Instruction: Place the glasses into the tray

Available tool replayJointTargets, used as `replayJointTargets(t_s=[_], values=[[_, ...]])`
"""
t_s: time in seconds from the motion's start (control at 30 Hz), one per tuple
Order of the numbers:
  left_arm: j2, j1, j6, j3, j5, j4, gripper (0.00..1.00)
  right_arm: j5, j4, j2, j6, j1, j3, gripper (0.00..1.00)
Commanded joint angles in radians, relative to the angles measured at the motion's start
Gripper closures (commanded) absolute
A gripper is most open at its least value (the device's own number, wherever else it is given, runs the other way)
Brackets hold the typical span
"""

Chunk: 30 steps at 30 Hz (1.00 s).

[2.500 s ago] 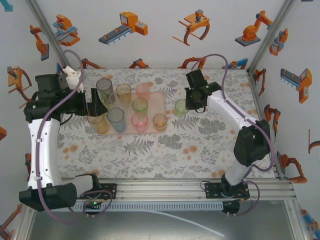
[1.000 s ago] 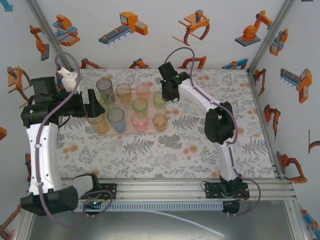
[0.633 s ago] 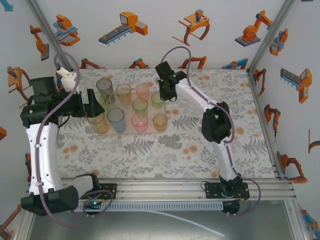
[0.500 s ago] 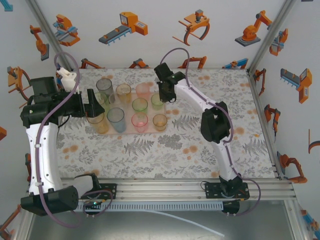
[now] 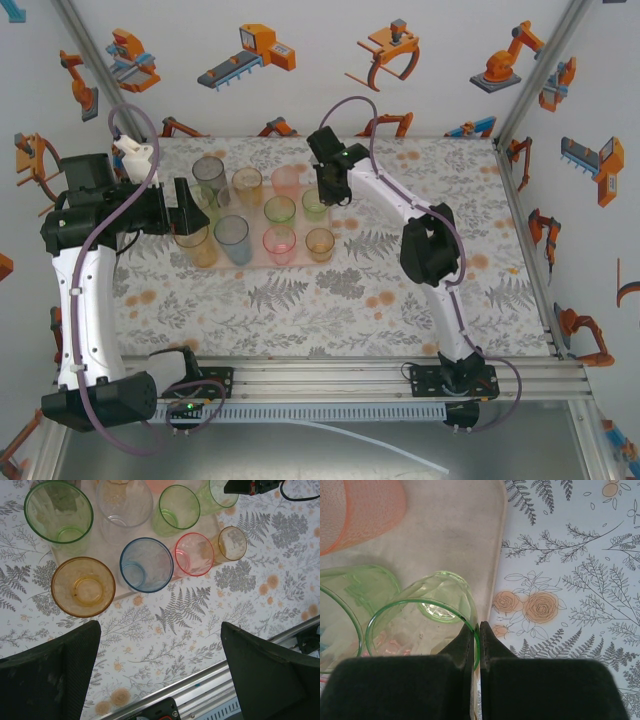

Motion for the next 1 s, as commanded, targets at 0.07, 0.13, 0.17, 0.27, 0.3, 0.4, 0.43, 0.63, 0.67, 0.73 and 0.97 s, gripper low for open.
replayJointTargets(t_s=[0.07, 0.13, 0.17, 0.27, 0.3, 0.4, 0.43, 0.63, 0.67, 0.73, 0.97], values=[[-0.004, 0.005, 0.008, 0.000, 0.023, 0.004, 0.03, 0.013, -0.024, 0.022, -0.010, 0.008, 0.041, 0.95], [-0.003, 0.006, 0.008, 0.000, 0.022, 0.006, 0.03, 0.015, -0.024, 0.025, -0.011, 0.008, 0.043, 0.95], [-0.004, 0.006, 0.008, -0.001, 0.019, 0.006, 0.03, 0.015, -0.024, 0.026, -0.011, 0.008, 0.044, 0.94], [-0.005, 0.005, 0.008, -0.003, 0.007, 0.008, 0.03, 0.007, -0.029, 0.035, -0.011, 0.008, 0.052, 0.93], [-0.004, 0.006, 0.008, -0.003, 0.006, 0.008, 0.03, 0.005, -0.032, 0.040, -0.010, 0.008, 0.058, 0.93], [-0.004, 0.006, 0.007, -0.003, 0.013, 0.006, 0.03, -0.001, -0.041, 0.053, -0.010, 0.008, 0.074, 0.92], [-0.005, 0.007, 0.008, -0.003, 0.013, 0.008, 0.03, -0.002, -0.041, 0.056, -0.010, 0.008, 0.077, 0.92], [-0.006, 0.006, 0.008, -0.003, 0.007, 0.007, 0.03, -0.005, -0.046, 0.065, -0.012, 0.008, 0.084, 0.91], [-0.006, 0.005, 0.008, -0.003, 0.007, 0.007, 0.03, -0.005, -0.046, 0.067, -0.011, 0.008, 0.084, 0.91], [-0.006, 0.005, 0.009, -0.004, 0.007, 0.008, 0.03, -0.002, -0.046, 0.066, -0.012, 0.008, 0.084, 0.91], [-0.007, 0.006, 0.006, -0.004, 0.014, 0.010, 0.03, -0.005, -0.048, 0.069, -0.015, 0.008, 0.085, 0.89]])
